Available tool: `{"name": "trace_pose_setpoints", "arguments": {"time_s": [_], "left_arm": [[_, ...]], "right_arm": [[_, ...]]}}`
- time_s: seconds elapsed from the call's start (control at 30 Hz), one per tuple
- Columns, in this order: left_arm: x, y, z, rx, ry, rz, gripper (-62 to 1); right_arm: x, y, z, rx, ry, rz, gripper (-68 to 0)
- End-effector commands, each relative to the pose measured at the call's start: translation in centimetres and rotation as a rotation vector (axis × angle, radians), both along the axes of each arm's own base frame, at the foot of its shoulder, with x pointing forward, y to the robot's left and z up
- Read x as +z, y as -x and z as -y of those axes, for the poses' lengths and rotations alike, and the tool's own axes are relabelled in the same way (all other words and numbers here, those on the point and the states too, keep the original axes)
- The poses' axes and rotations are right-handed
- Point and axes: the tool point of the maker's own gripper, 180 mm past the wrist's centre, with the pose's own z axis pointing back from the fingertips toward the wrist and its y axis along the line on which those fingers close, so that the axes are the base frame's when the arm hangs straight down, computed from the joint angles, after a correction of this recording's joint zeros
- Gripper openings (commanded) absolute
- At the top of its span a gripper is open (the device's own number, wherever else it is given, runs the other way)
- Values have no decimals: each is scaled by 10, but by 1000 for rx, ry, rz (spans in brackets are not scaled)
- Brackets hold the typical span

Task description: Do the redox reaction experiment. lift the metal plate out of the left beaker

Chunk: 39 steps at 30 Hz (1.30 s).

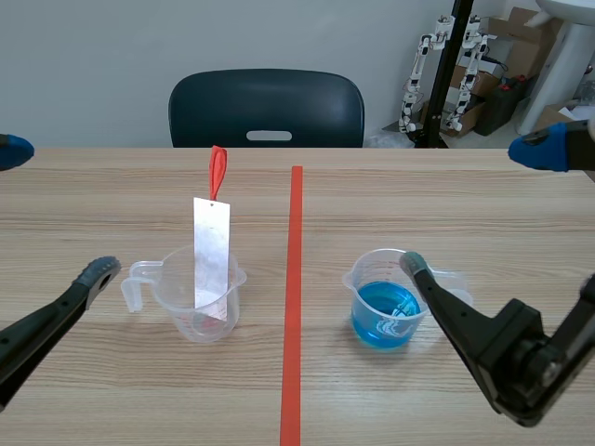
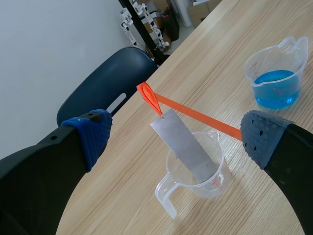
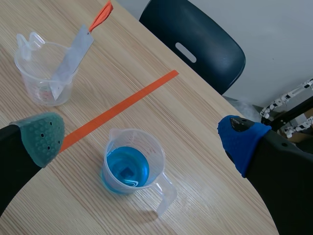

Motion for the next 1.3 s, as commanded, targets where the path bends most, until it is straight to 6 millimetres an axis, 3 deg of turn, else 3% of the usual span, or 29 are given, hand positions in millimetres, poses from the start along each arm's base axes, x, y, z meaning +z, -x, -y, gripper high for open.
{"name": "trace_pose_setpoints", "arguments": {"time_s": [0.0,1.27], "left_arm": [[2,2,2,-2,23,0,-58],[2,2,2,-1,23,-1,-58]], "right_arm": [[14,-2,-4,15,-13,44,4],[10,-3,-2,6,-6,23,4]]}}
